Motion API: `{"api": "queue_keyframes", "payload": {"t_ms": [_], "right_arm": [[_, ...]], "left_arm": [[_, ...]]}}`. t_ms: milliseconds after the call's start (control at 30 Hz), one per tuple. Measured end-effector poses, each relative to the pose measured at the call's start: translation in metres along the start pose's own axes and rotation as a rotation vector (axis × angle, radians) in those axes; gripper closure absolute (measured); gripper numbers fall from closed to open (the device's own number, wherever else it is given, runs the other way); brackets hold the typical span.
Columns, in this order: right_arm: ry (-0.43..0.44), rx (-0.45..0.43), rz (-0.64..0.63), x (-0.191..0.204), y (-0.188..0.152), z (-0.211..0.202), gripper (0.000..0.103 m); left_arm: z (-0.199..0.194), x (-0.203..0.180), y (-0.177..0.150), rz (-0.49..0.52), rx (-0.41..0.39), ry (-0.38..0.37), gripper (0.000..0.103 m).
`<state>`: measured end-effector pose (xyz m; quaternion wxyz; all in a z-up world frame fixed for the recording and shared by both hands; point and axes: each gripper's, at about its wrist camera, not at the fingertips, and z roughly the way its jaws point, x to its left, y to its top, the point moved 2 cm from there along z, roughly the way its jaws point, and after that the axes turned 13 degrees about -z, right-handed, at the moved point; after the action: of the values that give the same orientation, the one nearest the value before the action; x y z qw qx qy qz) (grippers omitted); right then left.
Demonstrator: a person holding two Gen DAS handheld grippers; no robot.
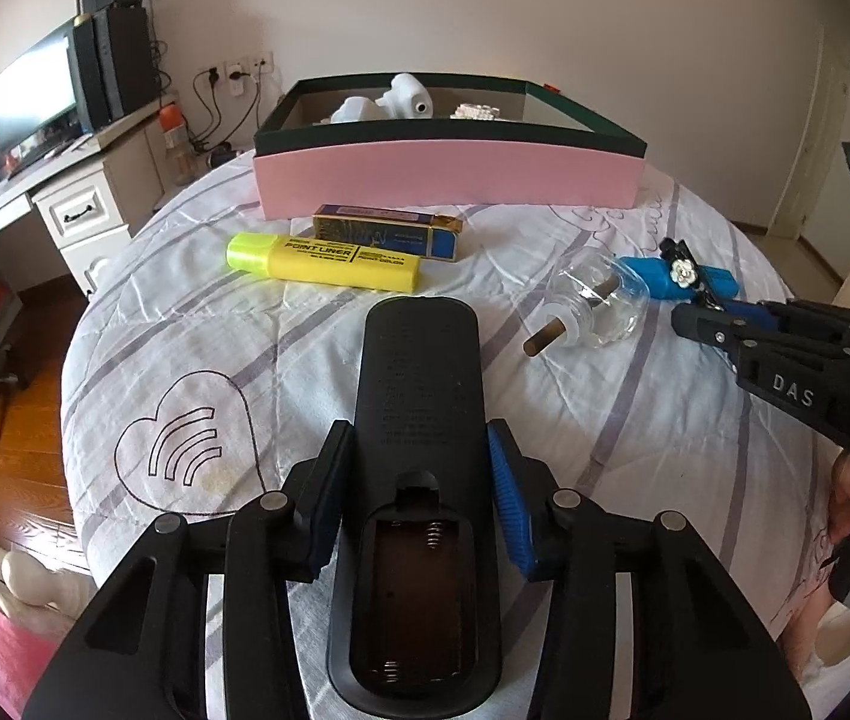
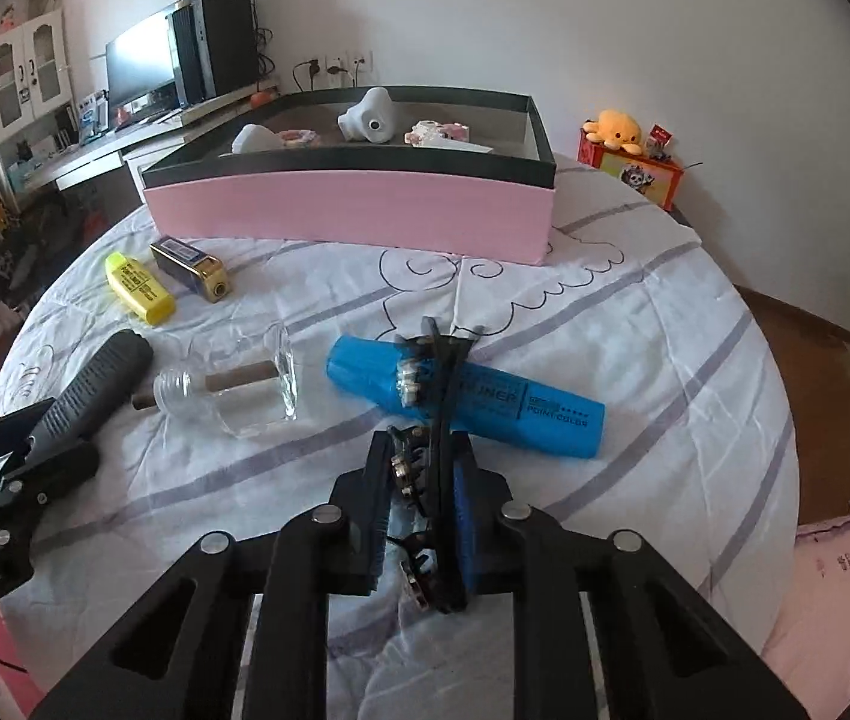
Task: Organize rigid objects
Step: 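Carry the remote and hair clip into the pink box and open both tools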
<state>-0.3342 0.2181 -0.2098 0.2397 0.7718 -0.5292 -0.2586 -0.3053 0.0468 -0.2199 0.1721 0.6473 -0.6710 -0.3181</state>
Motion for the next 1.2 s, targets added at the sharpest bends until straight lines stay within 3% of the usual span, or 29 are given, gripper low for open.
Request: {"api": "queue_keyframes", "payload": {"t_ms": [567,800,1200], "right_arm": [[0.068,-0.117,0.039,0.001,-0.008,-0.057,0.085],[0.058,-0.219,0.047,0.002,0.001,-0.094,0.085],[0.054,-0.342,0.009,0.008,0.023,-0.143,0.085]], "left_arm": [[-0.034,0.001,0.001,-0.023,-0.056,-0.001,0.059],[-0.068,-0.005,0.012,-0.018,-0.162,0.059,0.059],[-0.141,-0.013,0.040,-0.007,-0.342,0.084,0.059]]}}
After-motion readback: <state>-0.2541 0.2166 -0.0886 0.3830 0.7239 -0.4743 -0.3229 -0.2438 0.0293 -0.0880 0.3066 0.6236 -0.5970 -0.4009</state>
